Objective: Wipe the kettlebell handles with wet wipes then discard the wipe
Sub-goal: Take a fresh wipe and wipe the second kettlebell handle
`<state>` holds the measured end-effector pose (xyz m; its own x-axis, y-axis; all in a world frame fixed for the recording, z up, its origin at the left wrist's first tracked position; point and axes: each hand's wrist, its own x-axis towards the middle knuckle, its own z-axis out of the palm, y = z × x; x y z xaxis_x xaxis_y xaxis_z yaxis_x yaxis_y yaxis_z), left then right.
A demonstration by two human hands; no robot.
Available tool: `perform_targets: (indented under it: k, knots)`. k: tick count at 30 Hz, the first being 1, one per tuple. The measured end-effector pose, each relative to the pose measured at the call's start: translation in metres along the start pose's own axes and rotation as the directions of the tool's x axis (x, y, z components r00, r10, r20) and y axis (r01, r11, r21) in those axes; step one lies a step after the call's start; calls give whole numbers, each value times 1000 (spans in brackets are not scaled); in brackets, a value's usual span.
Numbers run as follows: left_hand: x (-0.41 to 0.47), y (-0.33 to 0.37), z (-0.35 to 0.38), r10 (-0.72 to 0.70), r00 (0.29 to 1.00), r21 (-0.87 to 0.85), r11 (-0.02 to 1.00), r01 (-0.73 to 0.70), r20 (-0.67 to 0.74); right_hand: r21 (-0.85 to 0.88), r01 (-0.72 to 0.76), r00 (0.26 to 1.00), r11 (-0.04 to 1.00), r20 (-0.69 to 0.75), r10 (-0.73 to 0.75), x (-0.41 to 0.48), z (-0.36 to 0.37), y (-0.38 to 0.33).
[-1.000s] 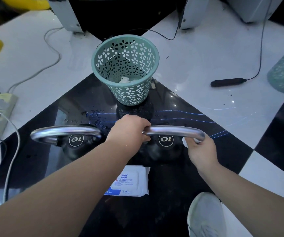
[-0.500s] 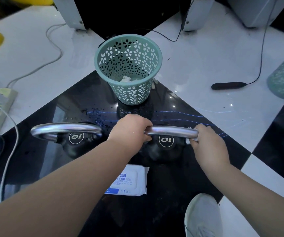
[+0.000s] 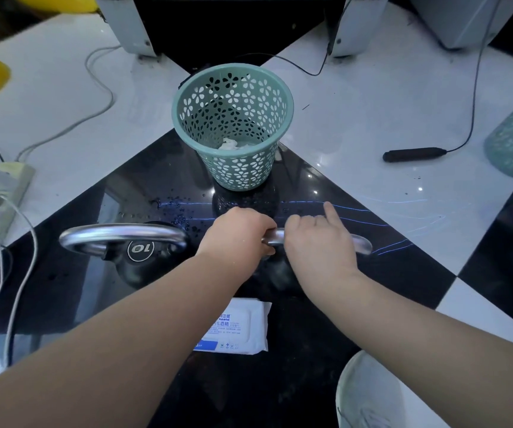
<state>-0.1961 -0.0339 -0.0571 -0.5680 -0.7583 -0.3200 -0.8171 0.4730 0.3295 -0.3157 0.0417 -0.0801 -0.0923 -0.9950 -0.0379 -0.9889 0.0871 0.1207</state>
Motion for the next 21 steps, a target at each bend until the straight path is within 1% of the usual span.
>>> perform_targets:
  k: [3, 4, 5, 6, 9, 11, 12, 13, 14, 15, 16, 18, 21]
  knots:
    - [0, 0, 0, -4, 1000, -4, 1000, 4, 3, -2, -9, 996, 1000, -87, 9, 6, 4, -3]
    - [1, 0, 0, -4, 1000, -2, 1000, 4, 1, 13, -22, 997, 1000, -70, 23, 7, -1, -3]
    - [0, 0, 0, -2, 1000, 0, 1000, 2, -1, 30, -43, 998, 999, -45, 44, 8, -3, -3]
    - [0, 0, 1, 4, 1000, -3, 1000, -4, -6, 58, -46, 999, 997, 14, 46, 7, -5, -1]
    - [-1, -3, 3, 20, 1000, -10, 1000, -20, -13, 171, 14, 987, 985, 158, -41, -3, -7, 17]
    - [-3, -3, 6, 17, 1000, -29, 999, -17, 3, 299, -54, 981, 953, 192, -4, -10, -22, 38]
    - [-5, -2, 7, 13, 1000, -22, 1000, -12, 20, 364, -130, 971, 922, 233, 45, -11, -30, 49]
    - [-8, 0, 8, 14, 999, 14, 1000, -14, 49, 390, -213, 952, 896, 288, 100, -11, -35, 62]
    - [-10, 4, 8, 36, 997, 60, 997, -40, 67, 368, -281, 920, 886, 366, 140, -11, -37, 73]
    - [-12, 10, 8, 74, 996, 116, 990, -80, 58, 325, -315, 892, 892, 423, 161, -10, -38, 81]
    - [-13, 17, 7, 118, 992, 167, 978, -122, 33, 300, -326, 878, 897, 448, 169, -9, -36, 85]
    - [-7, 33, 8, 187, 982, 232, 956, -180, -10, 320, -314, 878, 894, 455, 145, -4, -28, 86]
    - [7, 57, 15, 234, 972, 315, 923, -221, -3, 334, -264, 878, 905, 472, 82, 1, -12, 78]
